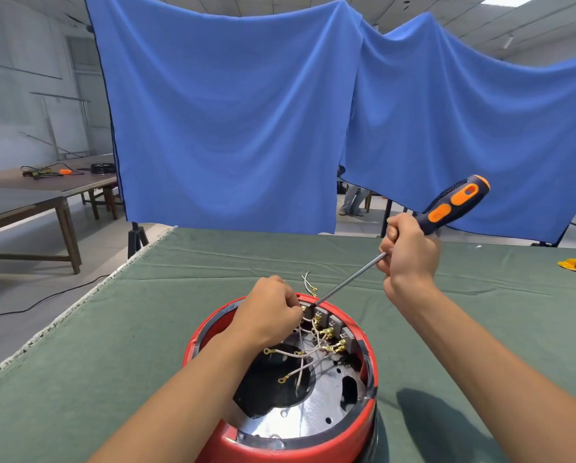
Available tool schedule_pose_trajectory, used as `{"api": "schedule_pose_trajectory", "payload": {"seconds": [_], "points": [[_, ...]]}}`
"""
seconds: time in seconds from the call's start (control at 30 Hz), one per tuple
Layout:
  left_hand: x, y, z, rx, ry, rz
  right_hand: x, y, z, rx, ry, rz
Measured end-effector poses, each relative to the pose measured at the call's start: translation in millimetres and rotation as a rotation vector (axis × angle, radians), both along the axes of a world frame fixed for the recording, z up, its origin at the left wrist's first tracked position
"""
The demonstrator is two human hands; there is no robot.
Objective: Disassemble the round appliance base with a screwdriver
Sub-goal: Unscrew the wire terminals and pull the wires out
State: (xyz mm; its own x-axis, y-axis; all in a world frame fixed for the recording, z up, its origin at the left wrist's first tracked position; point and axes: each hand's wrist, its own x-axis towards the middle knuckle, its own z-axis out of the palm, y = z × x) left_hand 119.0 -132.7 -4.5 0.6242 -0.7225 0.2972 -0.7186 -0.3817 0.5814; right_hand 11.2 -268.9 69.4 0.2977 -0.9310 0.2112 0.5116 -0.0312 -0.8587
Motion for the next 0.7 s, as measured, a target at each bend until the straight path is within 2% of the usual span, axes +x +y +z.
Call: {"api": "schedule_pose_trajectory", "payload": {"seconds": [0.23, 0.4, 0.53, 0.7], "points": [[5.6, -1.0, -1.1, -0.010, 0.057, -0.023, 11.0, 20.5, 0.6, -0.296, 0.010, -0.002], [4.0, -1.6, 0.4, -0.009, 0.050, -0.017, 17.5, 27.7, 3.2, -0.381, 0.044, -0.011], [1.8, -0.6, 1.3, -0.006, 0.047, -0.007, 21.5, 26.5, 6.6, -0.394, 0.096, -0.009], [1.4, -0.3, 0.0, -0.018, 0.057, 0.001, 28.2, 17.1, 14.2, -0.303, 0.172, -0.006]]}}
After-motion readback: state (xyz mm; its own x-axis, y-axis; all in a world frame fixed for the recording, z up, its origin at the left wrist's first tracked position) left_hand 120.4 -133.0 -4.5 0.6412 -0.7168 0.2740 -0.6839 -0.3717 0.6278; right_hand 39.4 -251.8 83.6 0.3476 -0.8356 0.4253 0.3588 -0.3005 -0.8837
